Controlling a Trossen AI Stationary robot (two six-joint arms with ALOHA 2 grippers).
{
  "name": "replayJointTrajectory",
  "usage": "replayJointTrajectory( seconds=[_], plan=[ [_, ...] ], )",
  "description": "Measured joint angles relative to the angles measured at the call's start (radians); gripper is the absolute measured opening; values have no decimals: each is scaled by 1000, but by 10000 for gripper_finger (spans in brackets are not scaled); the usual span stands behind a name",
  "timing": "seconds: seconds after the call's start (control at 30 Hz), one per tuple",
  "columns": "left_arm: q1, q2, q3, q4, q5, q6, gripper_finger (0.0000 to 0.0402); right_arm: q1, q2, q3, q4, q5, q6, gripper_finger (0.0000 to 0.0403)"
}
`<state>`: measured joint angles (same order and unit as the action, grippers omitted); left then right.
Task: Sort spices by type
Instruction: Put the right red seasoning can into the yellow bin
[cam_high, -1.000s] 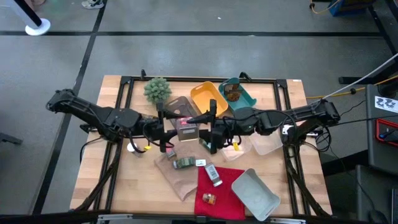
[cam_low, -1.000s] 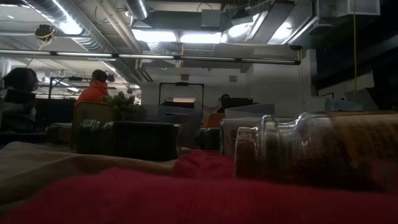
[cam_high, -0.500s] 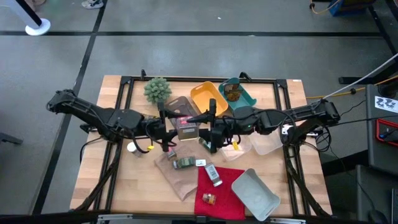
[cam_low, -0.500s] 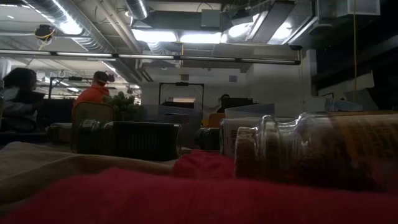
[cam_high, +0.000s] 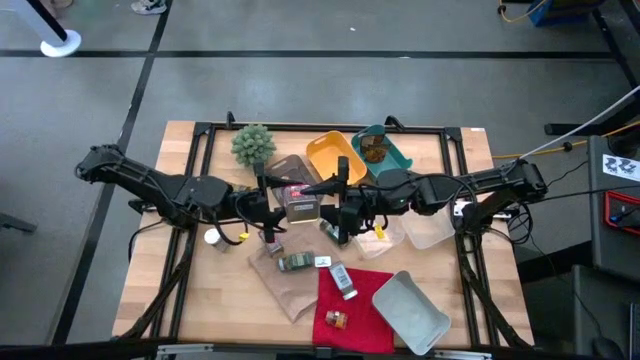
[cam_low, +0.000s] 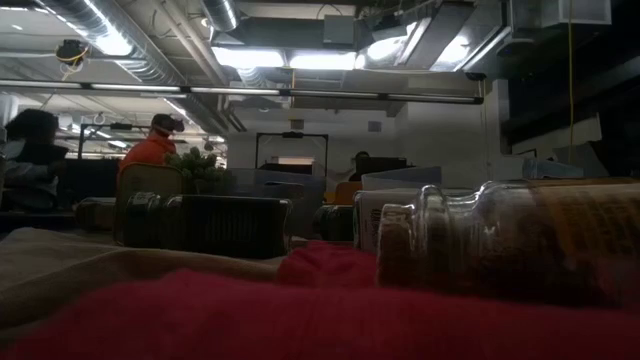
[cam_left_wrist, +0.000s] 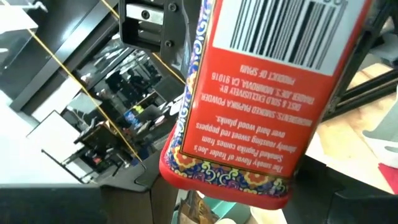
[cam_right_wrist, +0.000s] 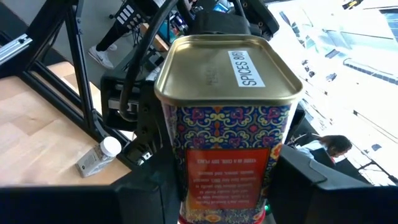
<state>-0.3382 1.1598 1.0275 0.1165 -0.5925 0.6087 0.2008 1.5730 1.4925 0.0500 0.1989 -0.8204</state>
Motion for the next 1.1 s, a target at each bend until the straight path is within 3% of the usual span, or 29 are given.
replayJointTrajectory(
  seconds=[0.33, 0.67, 1.1],
  plan=[
    [4, 1, 0, -2, -10, -50, 210, 0, 2, 0, 1, 0, 1, 177],
    [5, 1, 0, 1, -3, 5, 212, 1, 2, 0, 2, -8, -1, 177],
    [2, 1, 2, 35, -16, -9, 294, 1, 4, -2, -11, -7, 5, 177]
  ],
)
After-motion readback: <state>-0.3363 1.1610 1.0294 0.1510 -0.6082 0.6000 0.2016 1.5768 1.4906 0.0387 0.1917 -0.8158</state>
